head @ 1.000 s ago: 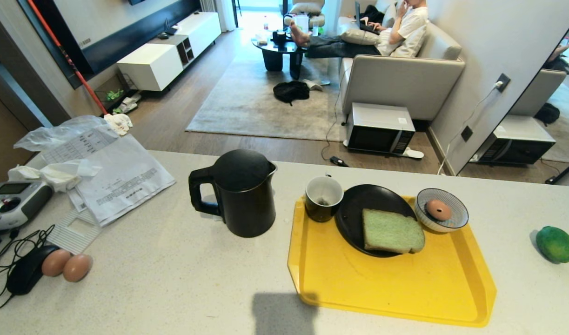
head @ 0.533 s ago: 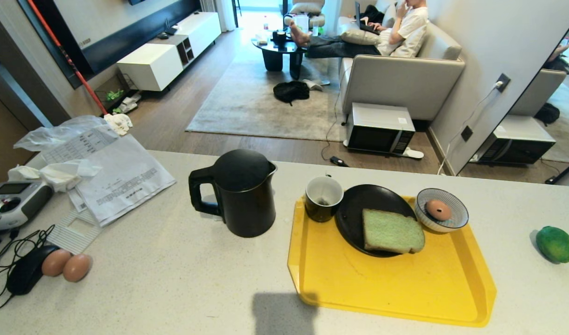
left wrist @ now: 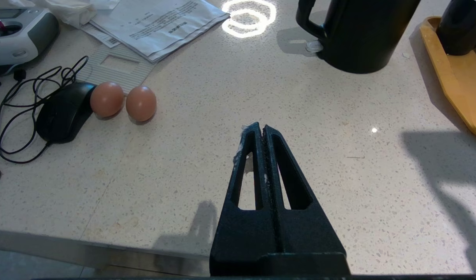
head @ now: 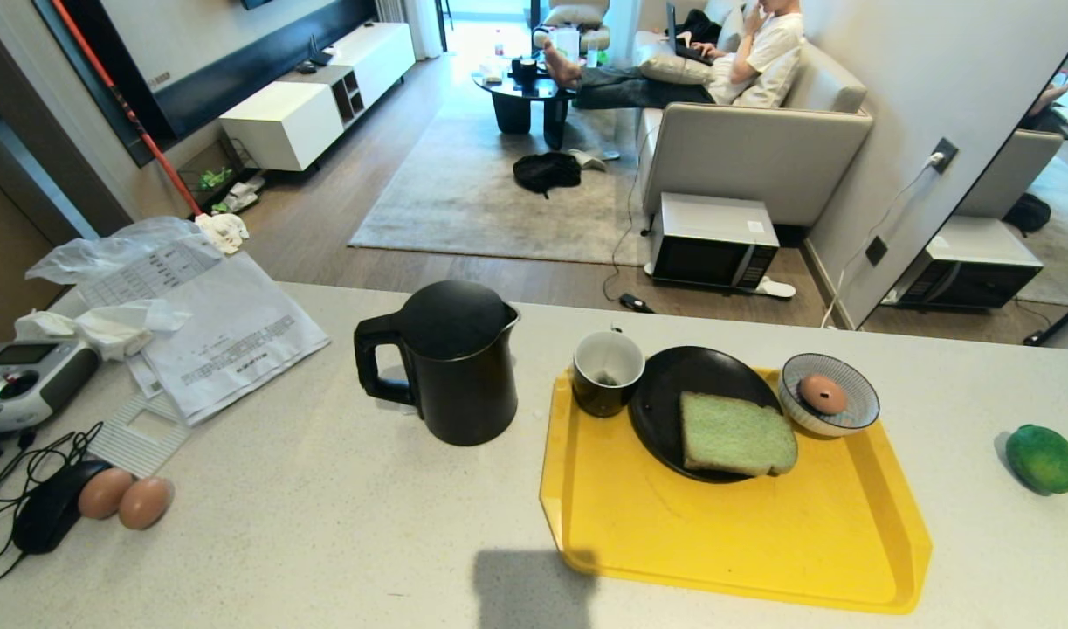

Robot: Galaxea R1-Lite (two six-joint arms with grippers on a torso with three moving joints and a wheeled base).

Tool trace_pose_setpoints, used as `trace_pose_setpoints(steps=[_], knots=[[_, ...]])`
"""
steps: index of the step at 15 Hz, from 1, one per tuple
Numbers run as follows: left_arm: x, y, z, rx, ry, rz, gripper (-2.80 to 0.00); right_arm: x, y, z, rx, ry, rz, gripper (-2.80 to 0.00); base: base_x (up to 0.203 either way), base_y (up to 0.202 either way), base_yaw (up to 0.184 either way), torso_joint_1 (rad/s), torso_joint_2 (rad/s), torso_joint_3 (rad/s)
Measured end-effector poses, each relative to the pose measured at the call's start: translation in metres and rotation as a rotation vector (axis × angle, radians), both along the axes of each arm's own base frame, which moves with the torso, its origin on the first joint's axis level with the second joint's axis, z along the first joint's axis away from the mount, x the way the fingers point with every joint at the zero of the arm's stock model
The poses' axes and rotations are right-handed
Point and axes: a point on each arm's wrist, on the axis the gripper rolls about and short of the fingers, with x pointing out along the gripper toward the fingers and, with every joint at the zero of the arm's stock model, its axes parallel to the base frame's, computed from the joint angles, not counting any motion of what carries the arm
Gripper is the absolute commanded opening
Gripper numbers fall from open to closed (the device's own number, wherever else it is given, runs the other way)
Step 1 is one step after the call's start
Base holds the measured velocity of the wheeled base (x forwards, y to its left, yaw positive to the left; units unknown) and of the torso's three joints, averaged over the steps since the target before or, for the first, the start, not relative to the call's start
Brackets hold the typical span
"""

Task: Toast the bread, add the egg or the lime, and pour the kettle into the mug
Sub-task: Pick up the bread slice

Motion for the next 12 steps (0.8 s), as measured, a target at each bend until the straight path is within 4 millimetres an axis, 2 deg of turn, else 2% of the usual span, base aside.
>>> trace_pose_setpoints(steps=[12], knots=[[0.0,0.0,0.0,0.0,0.0,0.0,-2.8,-0.0003,0.0,-0.0004,-0.003,0.011,0.001,-2.8,0.0,0.0,0.0,0.0,0.0,0.0]])
